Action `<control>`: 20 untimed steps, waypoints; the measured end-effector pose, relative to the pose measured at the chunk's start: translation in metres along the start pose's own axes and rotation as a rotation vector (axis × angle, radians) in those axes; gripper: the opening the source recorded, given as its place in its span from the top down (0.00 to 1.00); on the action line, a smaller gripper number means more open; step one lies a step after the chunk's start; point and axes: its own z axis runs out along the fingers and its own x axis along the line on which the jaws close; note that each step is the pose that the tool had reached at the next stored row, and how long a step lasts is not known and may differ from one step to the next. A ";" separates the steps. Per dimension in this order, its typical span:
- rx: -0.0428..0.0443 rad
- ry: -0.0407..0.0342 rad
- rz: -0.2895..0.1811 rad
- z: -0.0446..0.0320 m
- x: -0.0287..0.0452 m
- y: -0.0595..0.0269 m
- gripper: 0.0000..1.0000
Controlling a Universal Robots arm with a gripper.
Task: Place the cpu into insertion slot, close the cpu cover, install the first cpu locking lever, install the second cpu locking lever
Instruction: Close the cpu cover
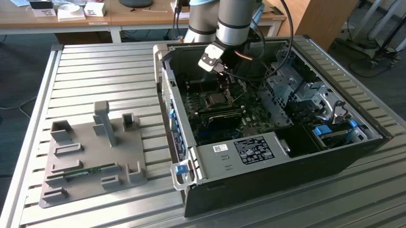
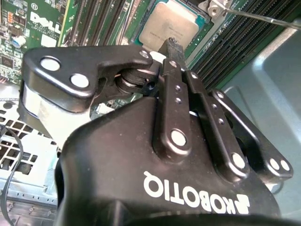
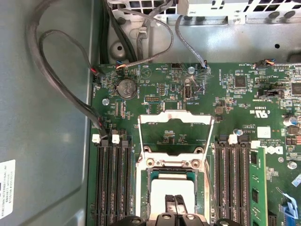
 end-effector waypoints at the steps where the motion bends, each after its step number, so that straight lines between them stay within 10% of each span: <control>1: 0.0000 -0.0005 0.000 -0.0009 0.0000 0.0001 0.89; 20: -0.0002 -0.0031 0.000 -0.0087 0.0002 0.0005 0.89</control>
